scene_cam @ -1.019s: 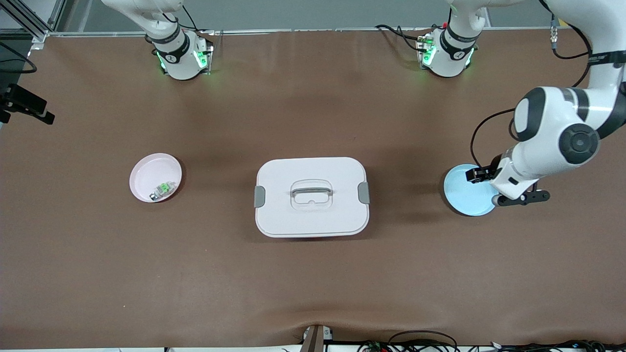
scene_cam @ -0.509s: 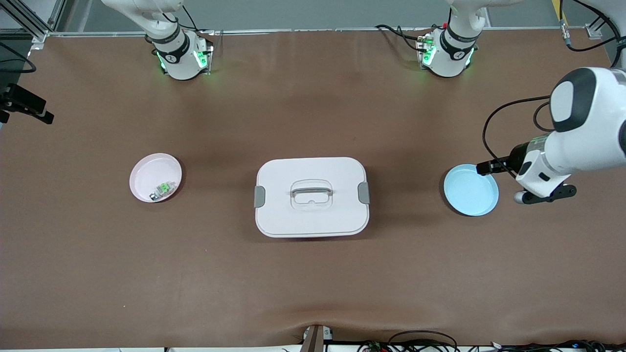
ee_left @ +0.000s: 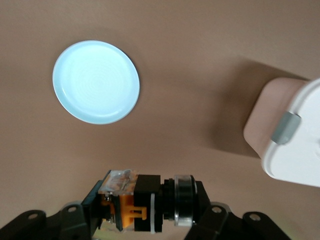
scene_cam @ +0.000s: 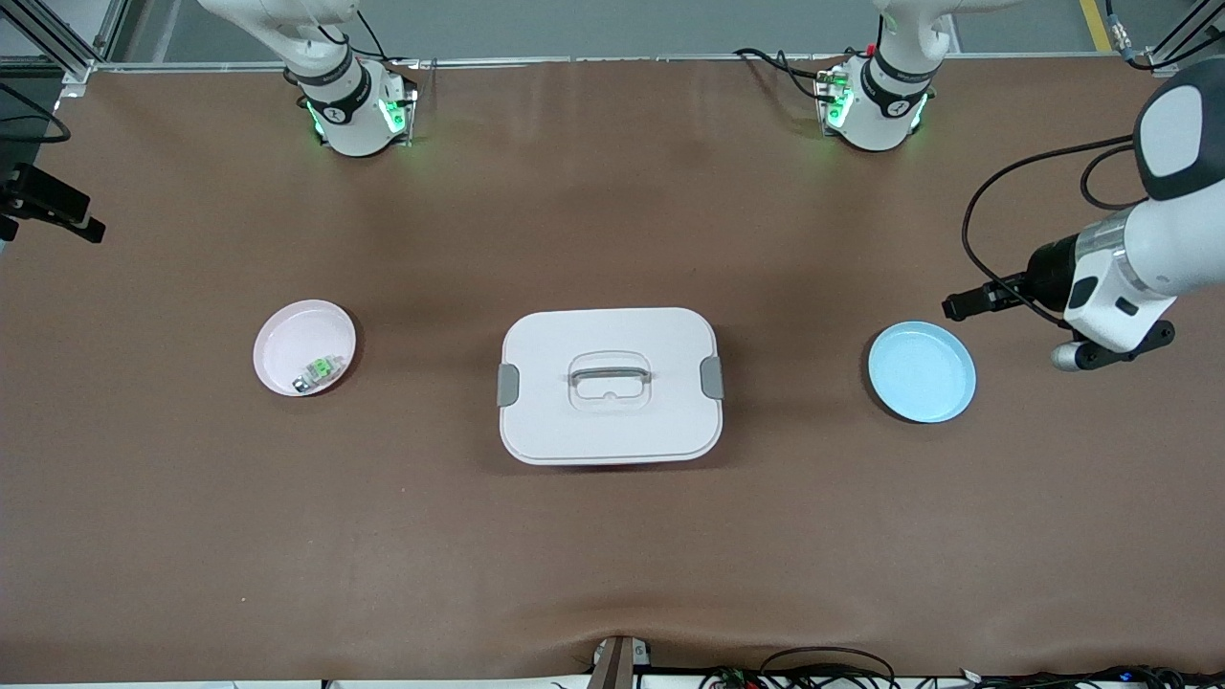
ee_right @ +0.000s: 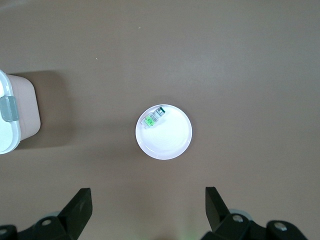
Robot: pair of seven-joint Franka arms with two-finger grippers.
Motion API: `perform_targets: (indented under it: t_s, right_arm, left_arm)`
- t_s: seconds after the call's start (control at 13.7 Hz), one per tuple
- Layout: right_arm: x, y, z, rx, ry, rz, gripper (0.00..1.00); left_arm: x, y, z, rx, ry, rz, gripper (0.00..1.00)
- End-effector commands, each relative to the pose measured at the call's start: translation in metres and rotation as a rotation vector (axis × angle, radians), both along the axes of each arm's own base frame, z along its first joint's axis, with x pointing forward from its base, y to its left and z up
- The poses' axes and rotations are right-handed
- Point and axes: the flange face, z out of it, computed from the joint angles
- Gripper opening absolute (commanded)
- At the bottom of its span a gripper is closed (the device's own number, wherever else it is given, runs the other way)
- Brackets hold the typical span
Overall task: Transfer orange switch to right arm and place
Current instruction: 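Carry the orange switch with the left gripper toward the table middle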
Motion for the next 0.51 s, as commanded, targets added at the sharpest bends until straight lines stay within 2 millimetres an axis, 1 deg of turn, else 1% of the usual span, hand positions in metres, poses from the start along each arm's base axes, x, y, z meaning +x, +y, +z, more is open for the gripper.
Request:
perform_targets:
  t_s: [0.0,0.22,0.29,0.36,0.44]
  right_arm:
    - [-0.001,0.000,0.002,-0.009,-0.001,0.009,1.00]
    - [-0.001,0.001,0.004,-0.011,-0.007,0.012,1.00]
    - [-0.001,0.001,0.004,-0.018,-0.008,0.012,1.00]
    - [0.000,-0.001,0.004,-0.030,-0.007,0.015,1.00]
    - [0.000,-0.001,0.005,-0.031,-0.011,0.018,1.00]
  left_arm:
    - [-0.014,-0.007,0.019,-0.035,0.021,0.034,0.40]
    - [-0.020,-0.019,0.029,-0.092,0.026,0.037,0.41]
    - [-0.022,-0.027,0.034,-0.105,0.029,0.054,0.41]
    - [-0.023,-0.029,0.036,-0.098,0.041,0.105,0.41]
    - [-0.026,-0.037,0.041,-0.105,0.053,0.148,0.41]
